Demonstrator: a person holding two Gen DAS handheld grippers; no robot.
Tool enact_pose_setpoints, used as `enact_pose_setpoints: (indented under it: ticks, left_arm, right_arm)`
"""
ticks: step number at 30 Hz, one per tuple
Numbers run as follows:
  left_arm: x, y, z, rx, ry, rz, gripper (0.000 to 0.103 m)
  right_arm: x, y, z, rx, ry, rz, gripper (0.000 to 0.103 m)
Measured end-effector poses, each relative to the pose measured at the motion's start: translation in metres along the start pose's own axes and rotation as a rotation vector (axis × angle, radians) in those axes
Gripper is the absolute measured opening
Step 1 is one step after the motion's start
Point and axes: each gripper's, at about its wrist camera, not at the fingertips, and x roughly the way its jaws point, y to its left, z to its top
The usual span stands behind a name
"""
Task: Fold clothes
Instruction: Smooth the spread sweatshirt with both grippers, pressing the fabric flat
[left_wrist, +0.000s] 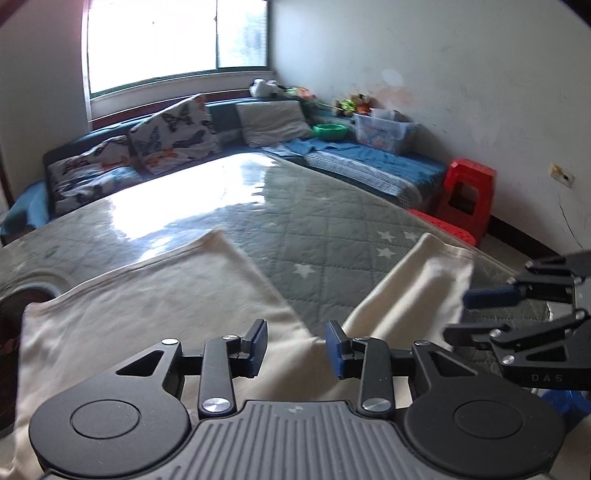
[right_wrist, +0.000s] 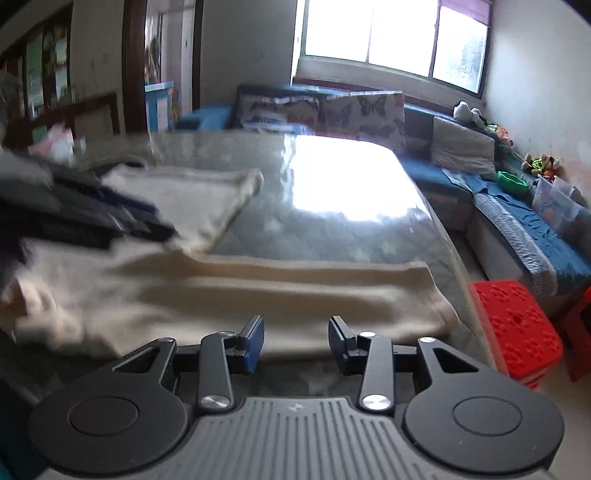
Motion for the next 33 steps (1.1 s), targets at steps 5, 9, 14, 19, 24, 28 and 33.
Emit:
enact_pose_setpoints:
  ticks: [5, 9, 14, 19, 24, 28, 33]
  left_arm:
    - [0.017, -0.010, -0.003, 0.042, 0.023, -0.021, 0.036]
    - [0.029, -0.012, -0.006, 0.066, 0.044, 0.005, 0.034]
    - [0.038, -0.007, -0.006, 0.060, 0.045, 0.008, 0.034]
    - [0.038, -0.003, -0.006, 0.048, 0.044, 0.004, 0.035]
    - [0.038, -0.005, -0.006, 0.047, 0.043, 0.007, 0.035]
    - [0.039, -0.005, -0.005, 0.041, 0.042, 0.008, 0.036]
    - [0.039, -0.003, -0.006, 0.026, 0.040, 0.005, 0.036]
  right_arm:
    - [0.013, 0.011, 0.002, -0.010, 0.013, 0.084, 0.039]
    - [0.014, 0.017, -0.007, -0.036, 0.039, 0.088, 0.038]
    - [0.003, 0.012, -0.015, -0.031, 0.054, 0.084, 0.038]
    - [0.000, 0.007, -0.009, -0.035, 0.057, 0.084, 0.038]
    - [0.012, -0.004, 0.008, 0.030, -0.003, 0.074, 0.038]
    - [0.033, -0.008, 0.017, 0.040, -0.018, 0.067, 0.038]
    - [0.044, -0.010, 0.011, 0.015, 0.002, 0.045, 0.036]
